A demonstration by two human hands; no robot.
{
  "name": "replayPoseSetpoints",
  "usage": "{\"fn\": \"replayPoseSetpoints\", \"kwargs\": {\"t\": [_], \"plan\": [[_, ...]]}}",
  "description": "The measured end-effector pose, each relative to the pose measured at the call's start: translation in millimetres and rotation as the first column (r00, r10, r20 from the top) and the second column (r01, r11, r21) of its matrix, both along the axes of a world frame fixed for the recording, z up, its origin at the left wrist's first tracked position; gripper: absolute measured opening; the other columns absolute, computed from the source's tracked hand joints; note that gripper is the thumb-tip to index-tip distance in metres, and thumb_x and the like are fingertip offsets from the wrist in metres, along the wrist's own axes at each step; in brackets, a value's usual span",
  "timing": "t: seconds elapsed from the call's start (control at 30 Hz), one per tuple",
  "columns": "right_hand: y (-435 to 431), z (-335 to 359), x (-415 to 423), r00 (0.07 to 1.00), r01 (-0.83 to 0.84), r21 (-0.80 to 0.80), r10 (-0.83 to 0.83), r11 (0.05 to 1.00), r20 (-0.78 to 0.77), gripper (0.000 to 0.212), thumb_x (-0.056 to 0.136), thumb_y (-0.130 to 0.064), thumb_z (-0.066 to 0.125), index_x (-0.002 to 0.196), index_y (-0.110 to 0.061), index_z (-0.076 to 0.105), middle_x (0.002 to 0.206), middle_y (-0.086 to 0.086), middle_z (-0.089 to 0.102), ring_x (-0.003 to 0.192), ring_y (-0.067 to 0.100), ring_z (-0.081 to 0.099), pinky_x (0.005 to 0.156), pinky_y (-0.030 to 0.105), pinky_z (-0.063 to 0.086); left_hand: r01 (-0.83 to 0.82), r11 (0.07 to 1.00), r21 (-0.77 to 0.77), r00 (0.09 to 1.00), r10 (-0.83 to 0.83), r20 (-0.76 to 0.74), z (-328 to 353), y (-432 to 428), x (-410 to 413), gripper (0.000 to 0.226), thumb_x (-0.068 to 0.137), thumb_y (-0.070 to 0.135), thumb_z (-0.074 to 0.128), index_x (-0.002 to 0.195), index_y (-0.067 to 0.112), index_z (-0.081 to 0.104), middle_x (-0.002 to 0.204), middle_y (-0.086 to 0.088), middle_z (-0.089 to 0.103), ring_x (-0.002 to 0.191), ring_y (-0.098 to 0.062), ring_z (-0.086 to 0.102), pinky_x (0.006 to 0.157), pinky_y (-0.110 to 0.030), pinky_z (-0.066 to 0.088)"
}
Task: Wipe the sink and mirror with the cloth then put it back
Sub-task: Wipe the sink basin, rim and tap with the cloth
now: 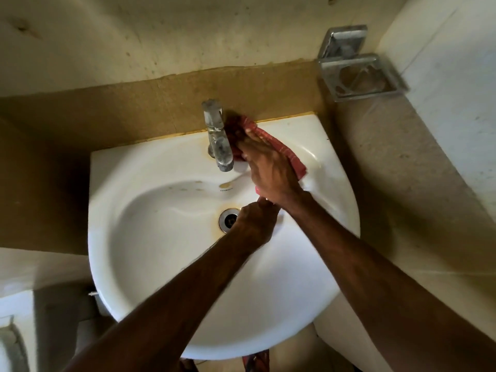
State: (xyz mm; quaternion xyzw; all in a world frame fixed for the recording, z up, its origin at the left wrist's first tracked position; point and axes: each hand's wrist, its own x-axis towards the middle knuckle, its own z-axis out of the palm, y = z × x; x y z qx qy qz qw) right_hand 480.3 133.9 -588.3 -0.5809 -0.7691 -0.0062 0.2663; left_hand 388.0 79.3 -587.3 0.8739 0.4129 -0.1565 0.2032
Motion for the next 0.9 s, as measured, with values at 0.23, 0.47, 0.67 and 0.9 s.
{"fn": "replayPoseSetpoints", "kwargs": {"t": [0.23,0.47,0.67,0.9], "plan": [[-9.9,1.9,94.7,0.955,0.292,0.064,-0.287,0.954,-0.076,0.055,0.087,0.014,0.047,0.129,-0.012,0.070,0.136,0.007,0.068,0.131,0.024,0.061,0.116,0.027,0.038,0.112,0.992,0.055,0.993,-0.111,-0.027,-22.3,5.2,5.1,0.087,0.088,0.004,0.057,0.157,0.006,0.004,0.166,-0.009,0.002,0.151,-0.026,0.021,0.103,-0.043,0.050],[-1.2,5.8,67.9,0.785,0.610,-0.058,-0.613,0.790,-0.087,0.051,0.091,-0.002,0.058,0.136,-0.024,0.066,0.143,0.011,0.062,0.130,0.037,0.059,0.107,0.048,0.046,0.059,0.997,0.048,0.998,-0.061,0.026,-20.0,0.4,2.1,0.084,0.091,0.000,0.054,0.158,0.008,0.003,0.167,-0.006,-0.002,0.153,-0.025,0.015,0.103,-0.044,0.049],[-9.4,-0.3,-13.6,0.957,0.215,0.018,-0.207,0.976,-0.204,0.045,0.089,0.005,0.055,0.129,-0.011,0.070,0.133,0.006,0.070,0.128,0.023,0.064,0.111,0.037,0.050,-0.072,0.997,0.014,0.997,0.071,0.022,-7.8,-4.3,1.0,0.037,0.099,0.002,0.049,0.136,0.002,0.048,0.138,-0.018,0.053,0.119,-0.032,0.060,0.095,-0.039,0.054],[-23.0,-2.1,-0.1,0.982,0.069,-0.063,-0.079,0.996,-0.170,0.037,0.093,0.002,0.062,0.129,-0.005,0.070,0.134,0.012,0.068,0.133,0.027,0.060,0.110,0.050,0.050,-0.105,0.995,-0.007,0.989,0.105,0.102,-6.1,-5.5,-3.5,0.039,0.098,0.005,0.051,0.136,0.001,0.047,0.134,-0.017,0.055,0.119,-0.034,0.058,0.099,-0.042,0.050]]}}
